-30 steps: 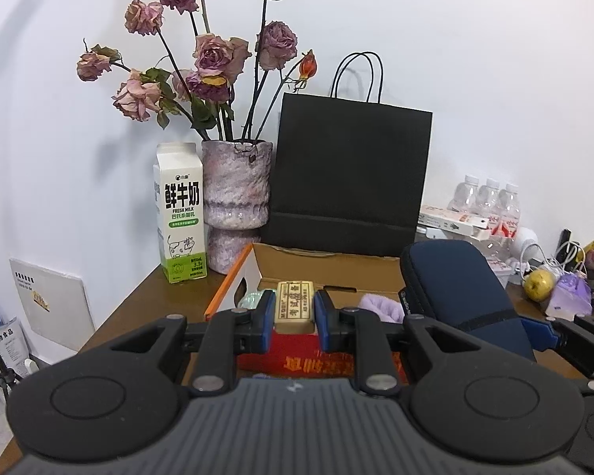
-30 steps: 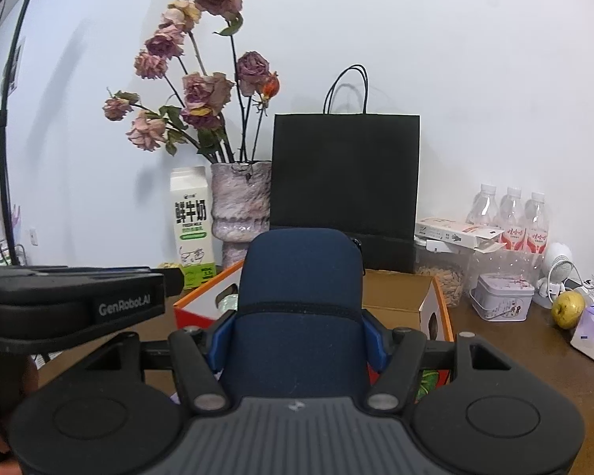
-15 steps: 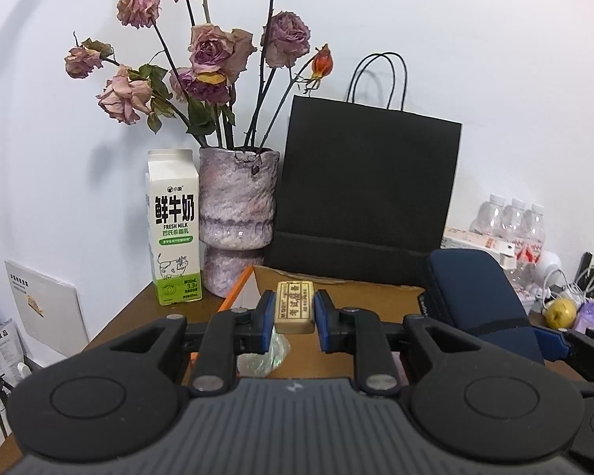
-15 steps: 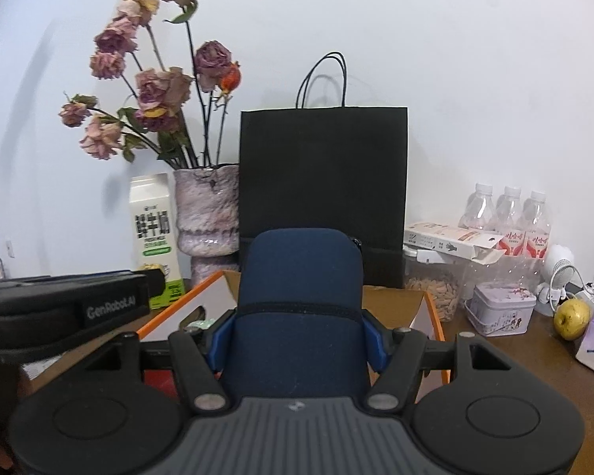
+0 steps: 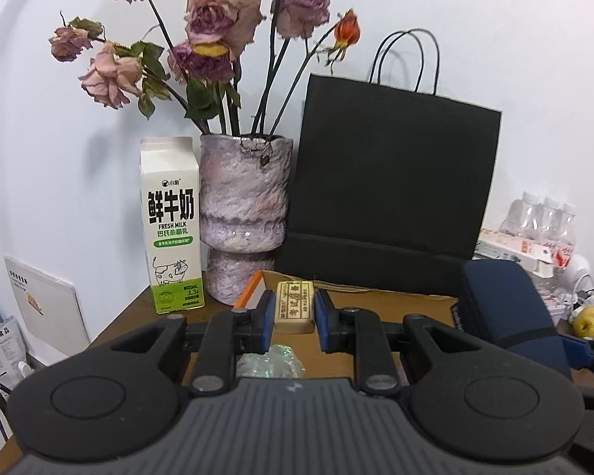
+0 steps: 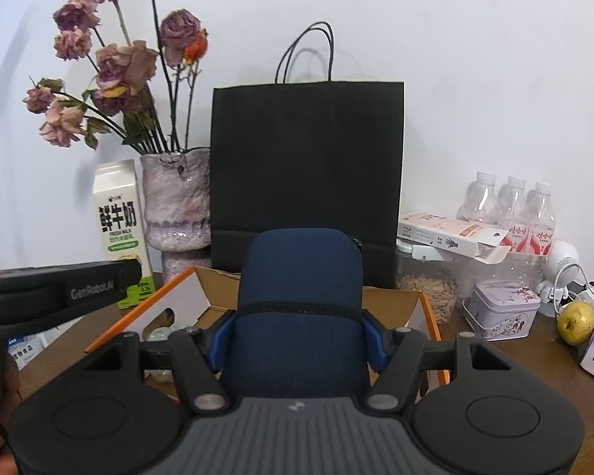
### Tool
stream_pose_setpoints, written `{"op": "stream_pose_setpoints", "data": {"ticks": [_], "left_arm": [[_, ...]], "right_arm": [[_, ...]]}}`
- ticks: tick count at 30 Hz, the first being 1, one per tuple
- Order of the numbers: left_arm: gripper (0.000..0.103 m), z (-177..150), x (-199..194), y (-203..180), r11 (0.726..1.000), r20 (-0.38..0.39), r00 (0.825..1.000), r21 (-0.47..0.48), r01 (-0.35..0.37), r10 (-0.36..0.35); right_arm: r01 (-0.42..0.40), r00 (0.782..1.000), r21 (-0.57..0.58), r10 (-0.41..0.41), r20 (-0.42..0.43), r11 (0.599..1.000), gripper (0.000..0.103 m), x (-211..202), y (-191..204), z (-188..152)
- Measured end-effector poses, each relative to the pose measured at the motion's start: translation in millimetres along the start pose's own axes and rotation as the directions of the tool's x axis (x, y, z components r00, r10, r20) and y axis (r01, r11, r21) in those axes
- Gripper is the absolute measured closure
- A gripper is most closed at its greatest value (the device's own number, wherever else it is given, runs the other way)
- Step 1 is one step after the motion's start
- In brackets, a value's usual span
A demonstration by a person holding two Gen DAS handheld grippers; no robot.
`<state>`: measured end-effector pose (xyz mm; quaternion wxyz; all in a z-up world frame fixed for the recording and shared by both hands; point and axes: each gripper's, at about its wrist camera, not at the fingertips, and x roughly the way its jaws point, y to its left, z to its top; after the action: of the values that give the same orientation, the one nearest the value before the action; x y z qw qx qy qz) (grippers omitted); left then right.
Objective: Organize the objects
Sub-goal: 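Carry the soap bar and navy pouch with both tools toward the red box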
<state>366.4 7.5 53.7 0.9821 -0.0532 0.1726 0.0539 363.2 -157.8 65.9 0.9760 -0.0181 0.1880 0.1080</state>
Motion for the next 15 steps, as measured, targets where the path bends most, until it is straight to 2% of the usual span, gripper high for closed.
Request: {"op": "stream_pose_setpoints", "data": {"ticks": [15], "left_arm": [[0.081, -10, 51, 0, 0.996, -0.069, 0.996, 0.071, -0.056, 0.061]], "right_arm": [[0.033, 0.996, 0.026, -0.031, -0.087, 0.999, 0.04, 38, -15, -8]]}}
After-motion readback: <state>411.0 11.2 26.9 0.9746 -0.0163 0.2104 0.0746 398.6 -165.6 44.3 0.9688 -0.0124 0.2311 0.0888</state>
